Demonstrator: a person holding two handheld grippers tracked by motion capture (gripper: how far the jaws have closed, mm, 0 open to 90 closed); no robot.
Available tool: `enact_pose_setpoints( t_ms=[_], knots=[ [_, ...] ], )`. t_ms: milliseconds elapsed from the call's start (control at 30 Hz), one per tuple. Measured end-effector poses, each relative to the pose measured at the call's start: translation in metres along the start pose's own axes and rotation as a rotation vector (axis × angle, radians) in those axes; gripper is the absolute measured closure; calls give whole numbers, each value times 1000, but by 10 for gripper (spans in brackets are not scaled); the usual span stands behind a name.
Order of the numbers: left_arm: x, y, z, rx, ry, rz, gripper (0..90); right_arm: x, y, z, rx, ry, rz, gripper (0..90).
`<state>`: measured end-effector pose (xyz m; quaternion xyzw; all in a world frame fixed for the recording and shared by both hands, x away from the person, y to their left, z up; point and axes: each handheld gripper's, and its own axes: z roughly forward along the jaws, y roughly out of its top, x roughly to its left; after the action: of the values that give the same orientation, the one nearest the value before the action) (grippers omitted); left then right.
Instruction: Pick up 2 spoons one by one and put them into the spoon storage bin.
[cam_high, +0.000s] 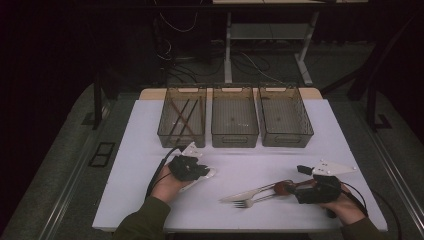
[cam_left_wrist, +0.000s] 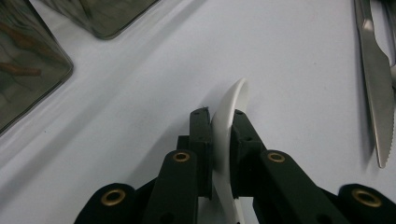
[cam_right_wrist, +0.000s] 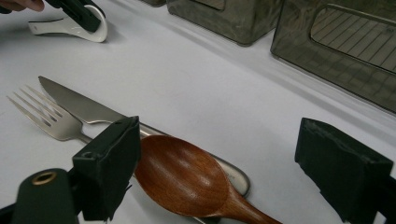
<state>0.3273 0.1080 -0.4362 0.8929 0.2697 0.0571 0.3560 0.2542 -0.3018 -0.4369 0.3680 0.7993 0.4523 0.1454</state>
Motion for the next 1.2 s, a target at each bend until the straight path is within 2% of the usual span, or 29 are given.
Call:
enact_pose_setpoints(
  t_ms=[400, 1000, 1200],
  knots=[
    [3, 1, -6, -7, 4, -11, 812, 6, 0, 6, 8, 16, 1, 118],
    [8, 6, -24, -75, 7, -30, 813, 7, 0, 10, 29, 16, -19, 118],
    [9, 10, -27, -91, 5, -22, 813, 7, 0, 10, 30, 20, -18, 118]
  ],
)
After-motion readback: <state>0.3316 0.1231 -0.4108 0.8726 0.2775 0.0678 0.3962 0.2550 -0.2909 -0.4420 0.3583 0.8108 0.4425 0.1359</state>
